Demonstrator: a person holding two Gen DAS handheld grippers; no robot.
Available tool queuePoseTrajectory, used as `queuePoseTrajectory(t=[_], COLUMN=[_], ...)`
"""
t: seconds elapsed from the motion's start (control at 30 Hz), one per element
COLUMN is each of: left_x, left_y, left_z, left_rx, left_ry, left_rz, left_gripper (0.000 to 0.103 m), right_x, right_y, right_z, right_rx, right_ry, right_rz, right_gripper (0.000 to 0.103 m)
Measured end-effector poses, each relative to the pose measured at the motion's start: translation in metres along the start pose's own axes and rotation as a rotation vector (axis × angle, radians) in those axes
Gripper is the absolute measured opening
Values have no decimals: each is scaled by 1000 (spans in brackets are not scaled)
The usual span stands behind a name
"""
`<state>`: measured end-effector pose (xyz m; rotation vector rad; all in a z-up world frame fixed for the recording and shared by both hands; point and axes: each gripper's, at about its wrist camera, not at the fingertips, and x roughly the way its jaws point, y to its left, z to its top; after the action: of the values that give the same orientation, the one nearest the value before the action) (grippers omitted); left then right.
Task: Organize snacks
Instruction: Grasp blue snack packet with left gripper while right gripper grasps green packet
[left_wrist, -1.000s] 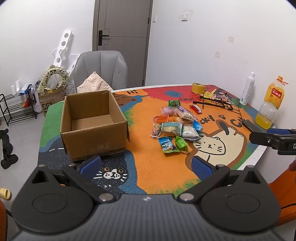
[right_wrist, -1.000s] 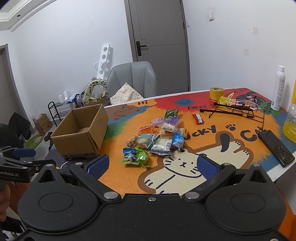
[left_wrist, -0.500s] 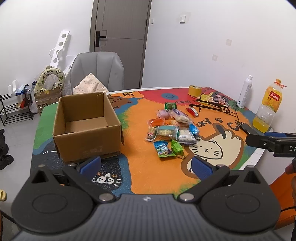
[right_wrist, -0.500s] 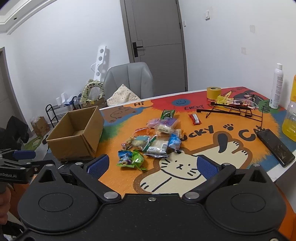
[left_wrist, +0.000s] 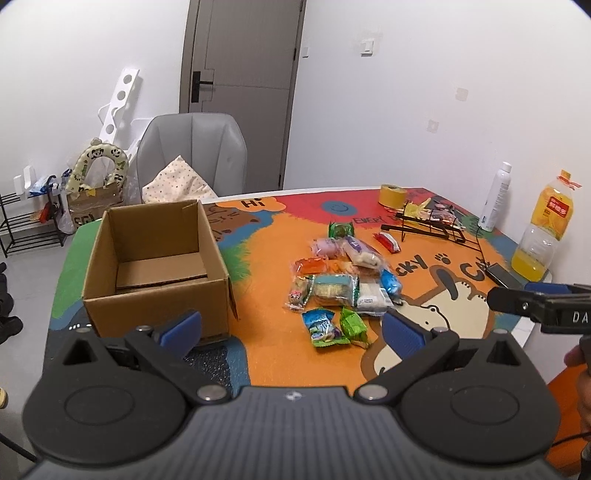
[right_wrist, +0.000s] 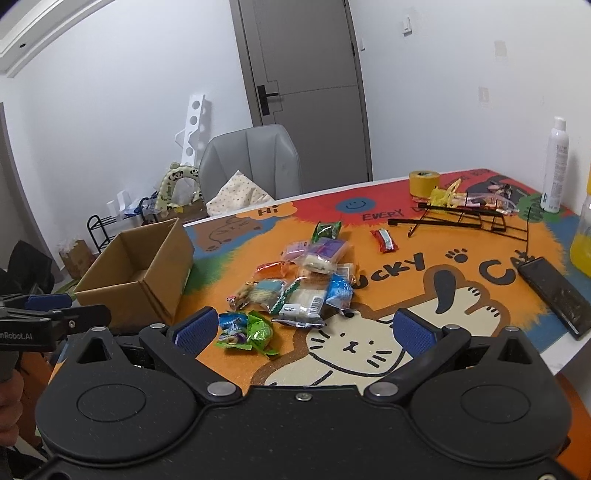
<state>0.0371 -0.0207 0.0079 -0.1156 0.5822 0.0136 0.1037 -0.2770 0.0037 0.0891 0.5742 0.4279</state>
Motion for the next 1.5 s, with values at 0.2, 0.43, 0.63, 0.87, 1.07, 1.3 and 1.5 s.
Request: queuePoseTrajectory(t=[0.2, 0.43, 0.63, 0.87, 1.07, 1.3, 1.5], left_x=[17, 41, 63, 88, 109, 135, 147], left_y=[1, 1, 0, 1, -1, -2, 0], left_z=[2, 1, -3, -6, -6, -5, -5], left_rx=[-15, -25, -31, -45, -47, -88, -121], left_ry=[-17, 8, 27, 50, 71, 132, 163], left_rz=[24, 10, 6, 1, -11, -29, -46], left_gripper=[103, 103, 103, 102, 95, 71, 66], right_x=[20, 35, 51, 80, 106, 130, 147], right_y=[-10, -26, -39, -41, -42, -31, -15], right_z=[-4, -8, -11, -13, -14, -9, -6], right_rx=[25, 60, 91, 83, 94, 91, 77], right_ry=[26, 31, 27, 61, 118, 196, 251], right_rz=[18, 13, 33, 68, 91, 157, 204], right_gripper=[103, 103, 103, 95, 86, 72, 62])
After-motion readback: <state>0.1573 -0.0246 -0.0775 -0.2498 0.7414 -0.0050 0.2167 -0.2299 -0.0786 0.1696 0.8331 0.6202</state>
